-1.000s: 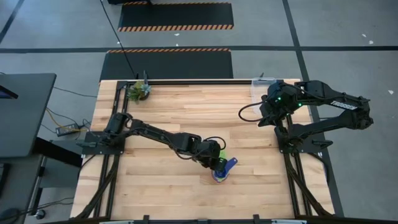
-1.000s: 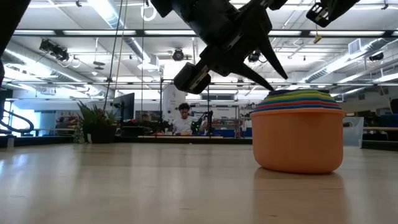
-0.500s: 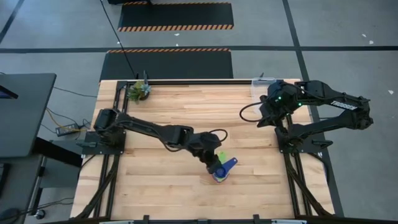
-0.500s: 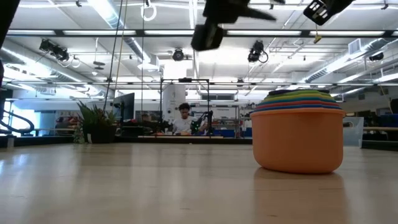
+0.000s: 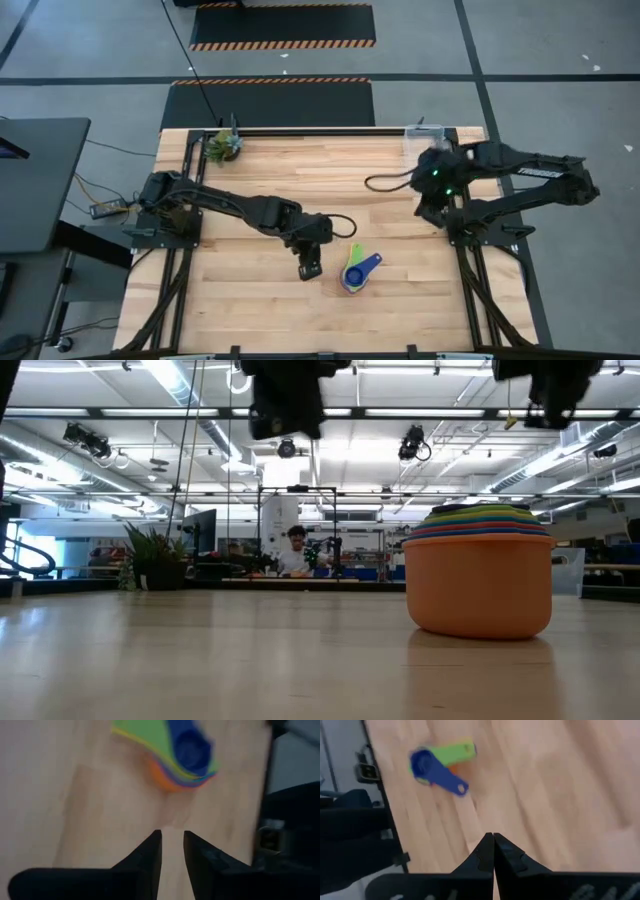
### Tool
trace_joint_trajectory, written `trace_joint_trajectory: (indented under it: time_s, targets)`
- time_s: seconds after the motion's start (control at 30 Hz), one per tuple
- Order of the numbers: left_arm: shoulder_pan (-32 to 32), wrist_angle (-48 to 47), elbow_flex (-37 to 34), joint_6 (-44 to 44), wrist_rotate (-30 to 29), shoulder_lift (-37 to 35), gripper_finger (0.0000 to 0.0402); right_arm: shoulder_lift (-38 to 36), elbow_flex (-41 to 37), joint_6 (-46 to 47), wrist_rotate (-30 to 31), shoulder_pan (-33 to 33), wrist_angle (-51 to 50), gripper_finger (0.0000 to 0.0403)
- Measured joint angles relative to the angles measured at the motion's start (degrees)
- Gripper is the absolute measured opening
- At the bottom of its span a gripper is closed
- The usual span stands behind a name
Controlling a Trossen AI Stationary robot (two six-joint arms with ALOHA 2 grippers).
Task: Nest measuring cups in basket
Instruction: Stack the dark blue measuring cup on top of the green measuring cup
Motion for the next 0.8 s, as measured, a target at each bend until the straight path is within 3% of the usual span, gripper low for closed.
trace_joint_trajectory:
  time_s: [0.1, 0.37, 0.53, 0.63, 0.8]
  targets:
    - [0.04, -2.32, -0.02, 2.17, -2.74, 0.5, 0.0087, 0.04, -5.5, 5.32, -1.24, 2.97, 3.23, 0.0004]
    - [0.1, 8.29, -7.4, 9.14, -2.97, 1.7, 0.0087, 1.03, -16.18, 18.6, -3.45, 12.15, 22.83, 0.0004]
    - [0.88, 15.0, -11.89, 9.2, -2.46, 1.7, 0.0087, 4.67, -19.89, 27.27, 1.1, 17.46, 33.88, 0.0002]
    - [1.34, 22.01, -15.04, 9.26, -2.45, 1.7, 0.0087, 8.17, -20.8, 29.44, 3.81, 19.82, 36.65, 0.0002]
    - [1.78, 33.42, -20.0, 9.61, -0.61, 1.7, 0.0087, 13.76, -20.81, 28.24, 3.26, 22.12, 39.36, 0.0002]
